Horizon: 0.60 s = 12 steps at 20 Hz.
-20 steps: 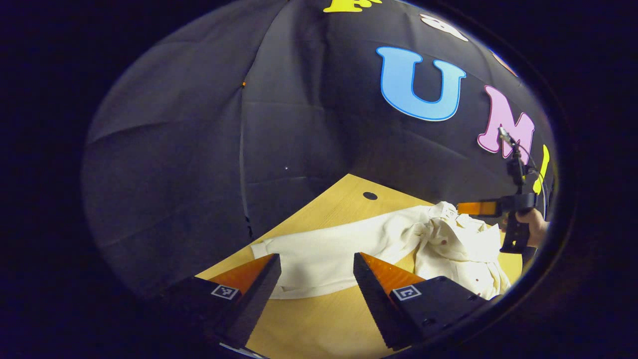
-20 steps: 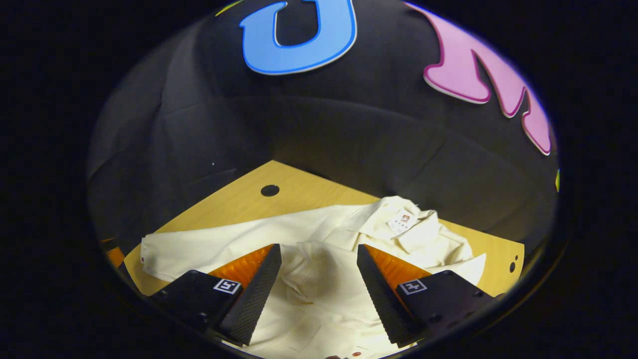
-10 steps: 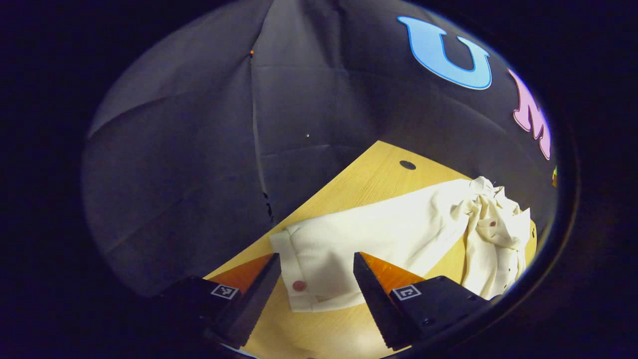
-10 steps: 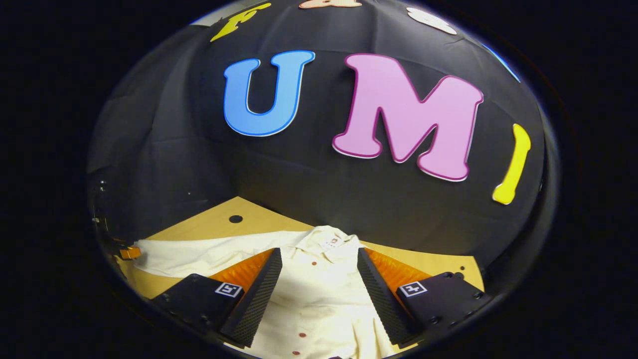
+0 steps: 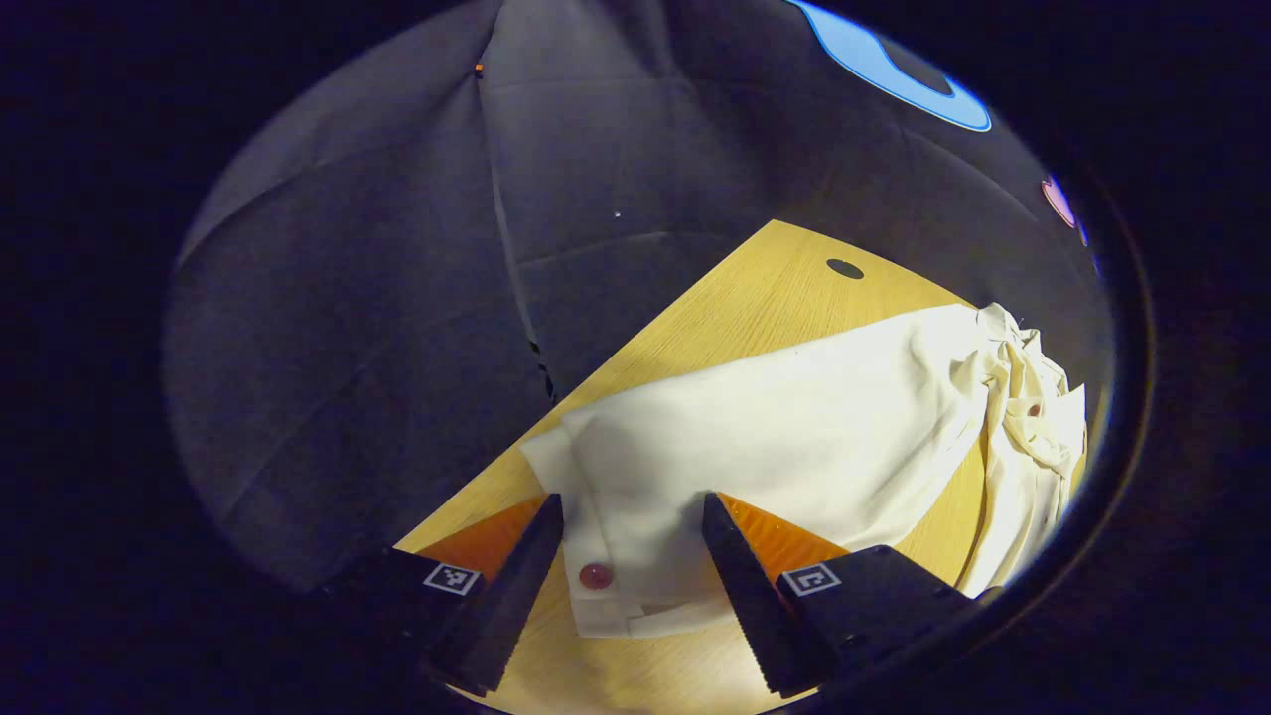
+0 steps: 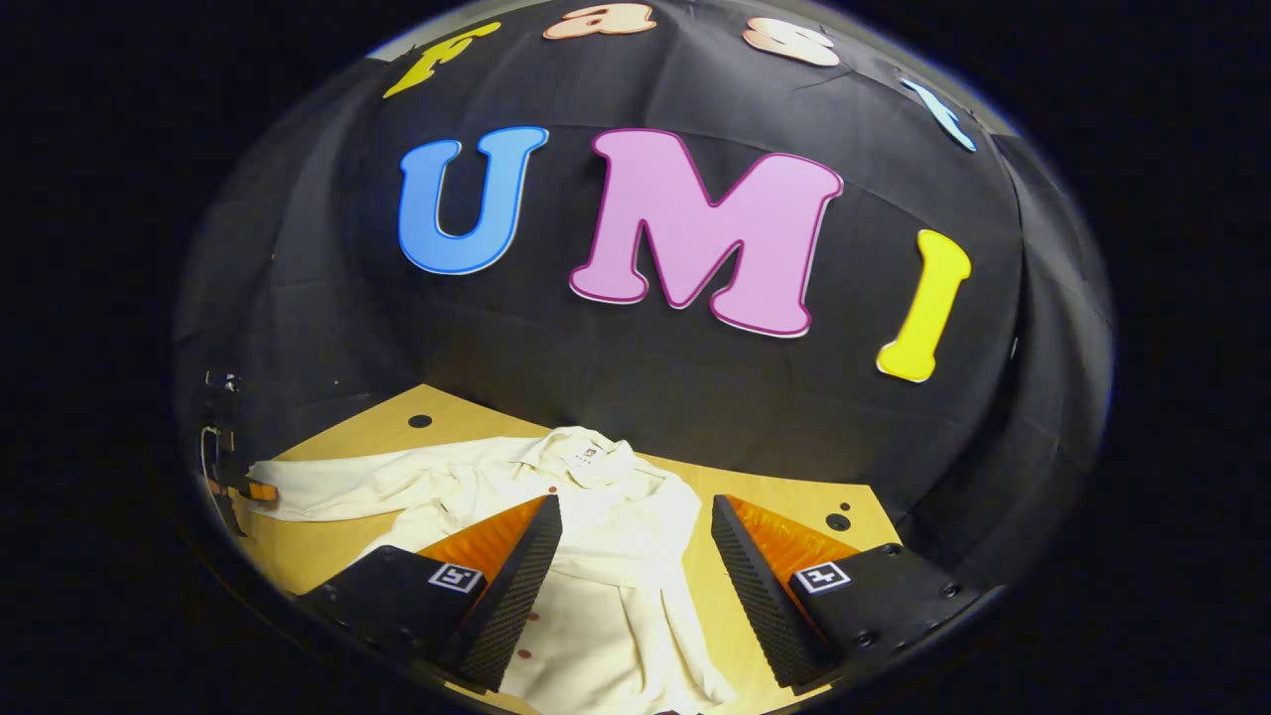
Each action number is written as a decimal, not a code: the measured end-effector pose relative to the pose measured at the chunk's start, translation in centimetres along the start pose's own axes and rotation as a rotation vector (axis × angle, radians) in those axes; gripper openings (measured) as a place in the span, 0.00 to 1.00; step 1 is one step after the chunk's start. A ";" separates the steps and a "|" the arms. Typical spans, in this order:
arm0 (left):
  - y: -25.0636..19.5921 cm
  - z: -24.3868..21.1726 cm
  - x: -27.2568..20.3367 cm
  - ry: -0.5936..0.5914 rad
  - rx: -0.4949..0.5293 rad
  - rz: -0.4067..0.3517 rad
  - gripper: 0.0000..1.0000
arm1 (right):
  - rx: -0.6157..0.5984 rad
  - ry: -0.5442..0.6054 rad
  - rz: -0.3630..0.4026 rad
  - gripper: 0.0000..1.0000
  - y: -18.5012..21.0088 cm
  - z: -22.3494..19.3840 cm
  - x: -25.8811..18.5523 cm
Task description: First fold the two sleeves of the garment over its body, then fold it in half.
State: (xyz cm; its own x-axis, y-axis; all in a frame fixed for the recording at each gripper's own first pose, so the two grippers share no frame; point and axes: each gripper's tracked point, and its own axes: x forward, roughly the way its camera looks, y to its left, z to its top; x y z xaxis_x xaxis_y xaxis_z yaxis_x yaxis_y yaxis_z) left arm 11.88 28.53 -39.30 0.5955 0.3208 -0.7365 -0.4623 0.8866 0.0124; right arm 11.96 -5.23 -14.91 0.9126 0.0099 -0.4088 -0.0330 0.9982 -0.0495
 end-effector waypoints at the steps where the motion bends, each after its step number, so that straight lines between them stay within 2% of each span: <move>1: -0.2 0.2 0.1 0.004 0.013 -0.013 0.94 | 0.007 0.002 -0.013 0.97 -0.8 -0.4 -0.3; 3: -0.8 0.4 0.8 0.009 0.027 -0.033 0.83 | 0.025 0.010 -0.041 0.97 -2.7 -1.3 -0.5; 5: -1.0 0.8 0.8 0.016 0.028 -0.039 0.39 | 0.057 0.026 -0.070 0.97 -4.2 -2.7 -1.1; 6: -1.4 0.9 0.8 0.025 0.040 -0.035 0.25 | 0.078 0.033 -0.081 0.98 -5.0 -3.4 -1.4; 8: -3.0 2.0 0.6 0.033 0.051 -0.067 0.10 | 0.113 0.052 -0.101 0.97 -6.4 -4.7 -1.7; 12: -8.3 8.5 -2.3 -0.096 0.056 -0.146 0.06 | 0.131 0.074 -0.143 0.97 -9.5 -6.8 -2.3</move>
State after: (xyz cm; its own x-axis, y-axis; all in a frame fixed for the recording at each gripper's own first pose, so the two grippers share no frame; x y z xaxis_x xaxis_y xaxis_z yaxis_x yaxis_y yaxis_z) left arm 19.94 23.22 -31.90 0.7149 0.2153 -0.6653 -0.3306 0.9424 -0.0503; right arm 7.43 -15.09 -19.75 0.8715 -0.1323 -0.4722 0.1525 0.9883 0.0046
